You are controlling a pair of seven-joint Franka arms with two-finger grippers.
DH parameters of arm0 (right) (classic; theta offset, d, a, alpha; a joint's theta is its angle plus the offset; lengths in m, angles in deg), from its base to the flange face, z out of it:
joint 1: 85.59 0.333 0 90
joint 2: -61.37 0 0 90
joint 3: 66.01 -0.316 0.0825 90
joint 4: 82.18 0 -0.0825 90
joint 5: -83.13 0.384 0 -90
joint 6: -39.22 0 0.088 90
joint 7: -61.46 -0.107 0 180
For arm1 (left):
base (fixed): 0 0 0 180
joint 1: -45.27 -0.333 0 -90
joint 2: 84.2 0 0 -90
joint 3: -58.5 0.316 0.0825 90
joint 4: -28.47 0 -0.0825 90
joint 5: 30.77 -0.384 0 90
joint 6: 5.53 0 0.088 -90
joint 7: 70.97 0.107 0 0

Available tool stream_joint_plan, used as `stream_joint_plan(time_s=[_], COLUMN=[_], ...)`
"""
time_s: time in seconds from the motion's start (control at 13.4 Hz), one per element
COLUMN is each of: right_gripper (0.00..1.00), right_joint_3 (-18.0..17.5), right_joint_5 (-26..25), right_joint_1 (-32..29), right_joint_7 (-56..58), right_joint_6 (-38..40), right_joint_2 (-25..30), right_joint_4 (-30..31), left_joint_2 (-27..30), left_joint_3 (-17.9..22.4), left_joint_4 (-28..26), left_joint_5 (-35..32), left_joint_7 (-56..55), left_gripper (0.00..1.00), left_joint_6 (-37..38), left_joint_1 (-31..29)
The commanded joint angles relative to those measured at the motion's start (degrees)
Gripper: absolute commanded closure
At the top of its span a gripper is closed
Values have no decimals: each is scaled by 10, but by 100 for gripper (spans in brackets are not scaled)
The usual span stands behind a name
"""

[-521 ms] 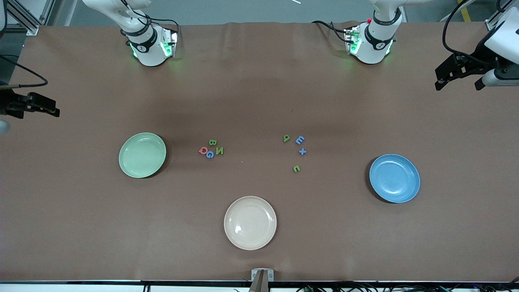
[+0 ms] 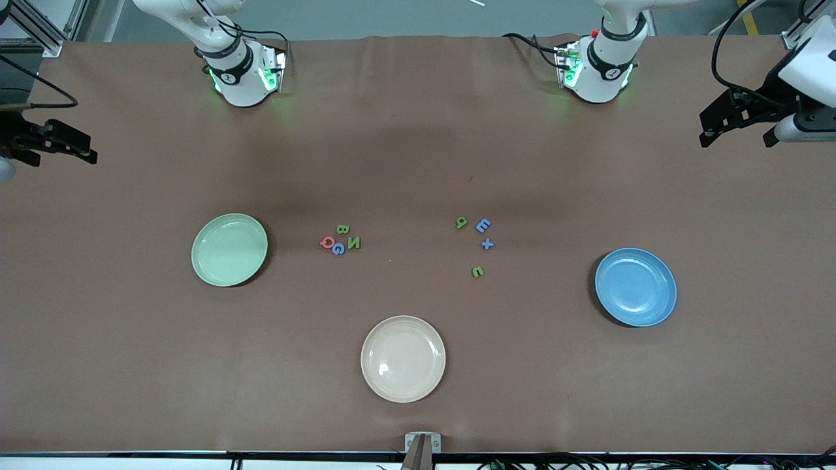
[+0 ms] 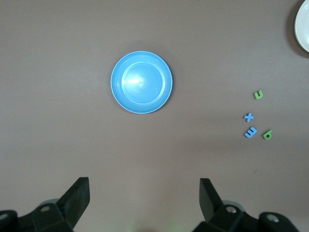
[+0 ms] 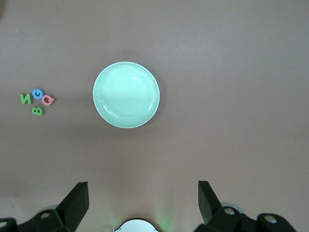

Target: Sort upper and lower case letters into plates

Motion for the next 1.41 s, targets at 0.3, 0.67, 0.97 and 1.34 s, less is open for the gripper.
stream_joint_plan(time_s=[0.3, 0.67, 0.97, 1.34], right_gripper=[0, 0, 0, 0], right_joint_3=[-8, -7, -4, -4], right_joint_5=[11, 18, 29, 33], right_joint_1=[-11, -10, -12, -11], right_joint_7=[3, 2, -2, -23], right_joint_6=[-23, -27, -28, -32], right_joint_2=[28, 29, 29, 30], right_joint_4=[33, 33, 33, 33], left_joint_2=[-74, -119, -215, -327], left_joint_3=[-60, -127, -144, -145], left_joint_4=[-13, -126, -143, -146], left_joint_5=[-8, -11, -55, -137], left_joint_7=[-57, -191, -377, -617], left_gripper=[0, 2, 12, 13], left_joint_6=[-62, -240, -325, -430], left_joint_1=[4, 6, 62, 116])
